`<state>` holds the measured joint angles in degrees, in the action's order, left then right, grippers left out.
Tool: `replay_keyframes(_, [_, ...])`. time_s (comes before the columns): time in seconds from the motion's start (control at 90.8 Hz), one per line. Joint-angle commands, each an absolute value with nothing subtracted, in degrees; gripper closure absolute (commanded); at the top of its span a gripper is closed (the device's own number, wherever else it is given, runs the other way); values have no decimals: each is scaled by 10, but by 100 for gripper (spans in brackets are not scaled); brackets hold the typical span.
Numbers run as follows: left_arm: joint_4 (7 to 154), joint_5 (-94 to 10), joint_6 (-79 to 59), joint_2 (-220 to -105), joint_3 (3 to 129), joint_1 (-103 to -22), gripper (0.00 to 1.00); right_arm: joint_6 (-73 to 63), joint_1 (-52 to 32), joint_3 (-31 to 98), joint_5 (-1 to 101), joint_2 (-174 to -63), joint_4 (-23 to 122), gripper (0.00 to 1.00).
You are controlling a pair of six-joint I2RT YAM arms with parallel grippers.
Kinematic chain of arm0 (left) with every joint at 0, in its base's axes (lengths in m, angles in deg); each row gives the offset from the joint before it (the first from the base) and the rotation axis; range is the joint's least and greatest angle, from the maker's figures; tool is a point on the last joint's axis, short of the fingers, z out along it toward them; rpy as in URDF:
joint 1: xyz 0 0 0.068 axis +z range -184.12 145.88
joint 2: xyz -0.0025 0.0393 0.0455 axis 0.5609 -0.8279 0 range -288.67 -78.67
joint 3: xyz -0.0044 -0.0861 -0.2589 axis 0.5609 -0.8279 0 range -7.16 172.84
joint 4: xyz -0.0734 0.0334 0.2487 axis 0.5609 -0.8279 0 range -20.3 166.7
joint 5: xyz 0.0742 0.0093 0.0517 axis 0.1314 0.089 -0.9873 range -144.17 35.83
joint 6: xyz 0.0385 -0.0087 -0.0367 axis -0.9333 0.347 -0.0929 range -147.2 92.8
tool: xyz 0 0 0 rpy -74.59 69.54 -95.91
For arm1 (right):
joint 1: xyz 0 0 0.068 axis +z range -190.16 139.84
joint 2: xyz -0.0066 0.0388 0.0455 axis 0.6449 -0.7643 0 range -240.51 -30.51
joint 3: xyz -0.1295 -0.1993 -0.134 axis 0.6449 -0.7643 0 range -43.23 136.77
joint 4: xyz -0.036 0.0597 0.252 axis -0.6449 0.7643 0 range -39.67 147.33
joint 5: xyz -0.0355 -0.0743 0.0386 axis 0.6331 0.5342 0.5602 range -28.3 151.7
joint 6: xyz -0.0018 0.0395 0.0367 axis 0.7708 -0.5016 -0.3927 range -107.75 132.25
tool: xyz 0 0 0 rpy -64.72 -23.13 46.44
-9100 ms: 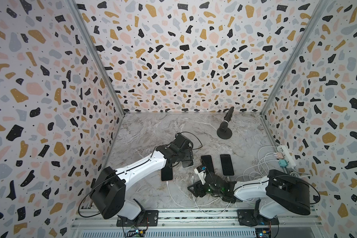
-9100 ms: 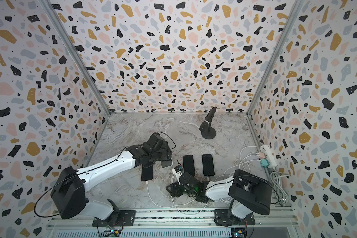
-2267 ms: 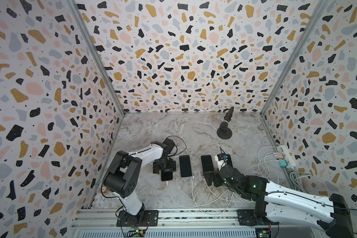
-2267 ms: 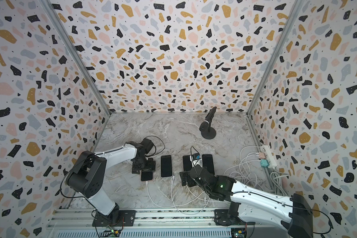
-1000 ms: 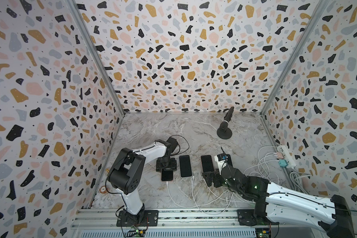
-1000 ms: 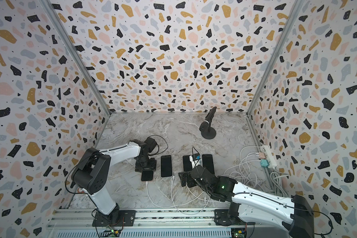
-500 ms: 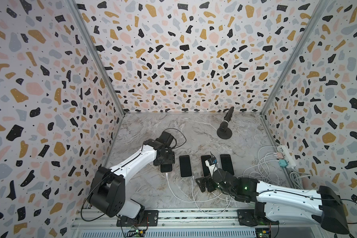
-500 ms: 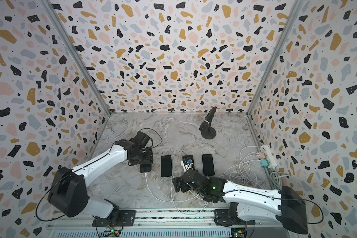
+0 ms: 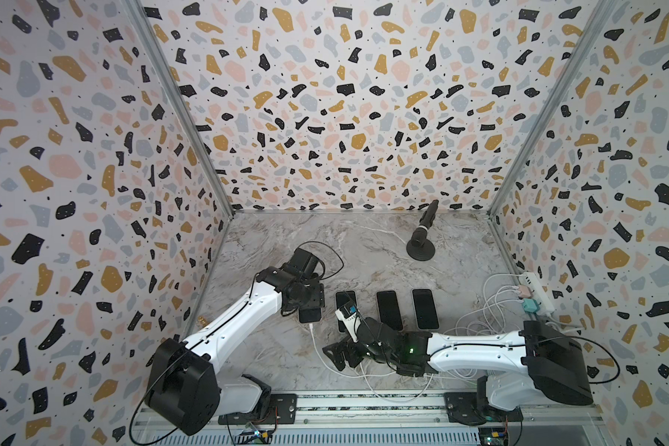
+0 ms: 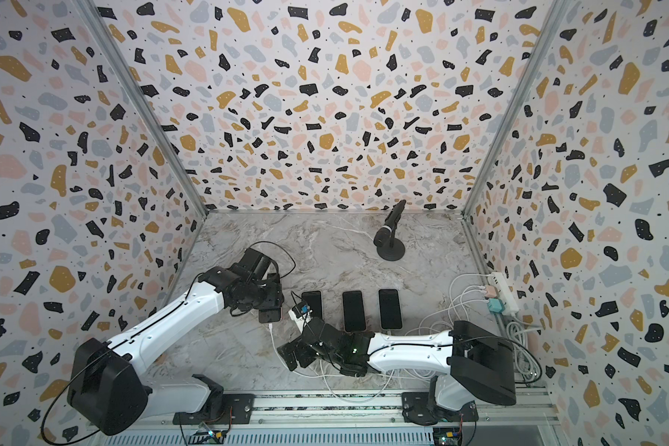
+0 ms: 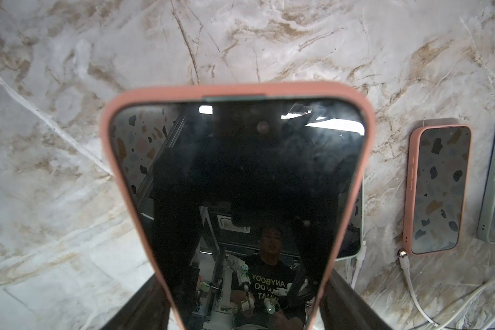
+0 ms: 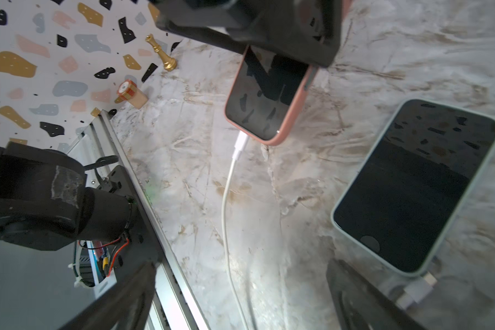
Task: Unplug the charging cable from the phone
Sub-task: Pick up the phone at the center of the board, then remove the charging cable from the phone.
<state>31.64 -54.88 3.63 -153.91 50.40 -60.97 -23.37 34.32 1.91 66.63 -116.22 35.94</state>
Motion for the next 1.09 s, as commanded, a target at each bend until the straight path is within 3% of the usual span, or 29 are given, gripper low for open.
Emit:
replay_keyframes(0.0, [332,-533,37,-1513,500,-611,71,-203,342,13,629,-1186,256,4])
replay_keyframes(0.209, [345,-521,38,-1487,492,-611,71,-251,308,-35,552,-1238,98,9])
replay_keyframes(0.804, [363,-495,48,-1464,482,-610,72,-274,300,7,527,-1316,49,21])
replay_keyframes(1.079, [366,-496,50,-1458,480,-609,73,-279,300,13,522,-1326,47,36])
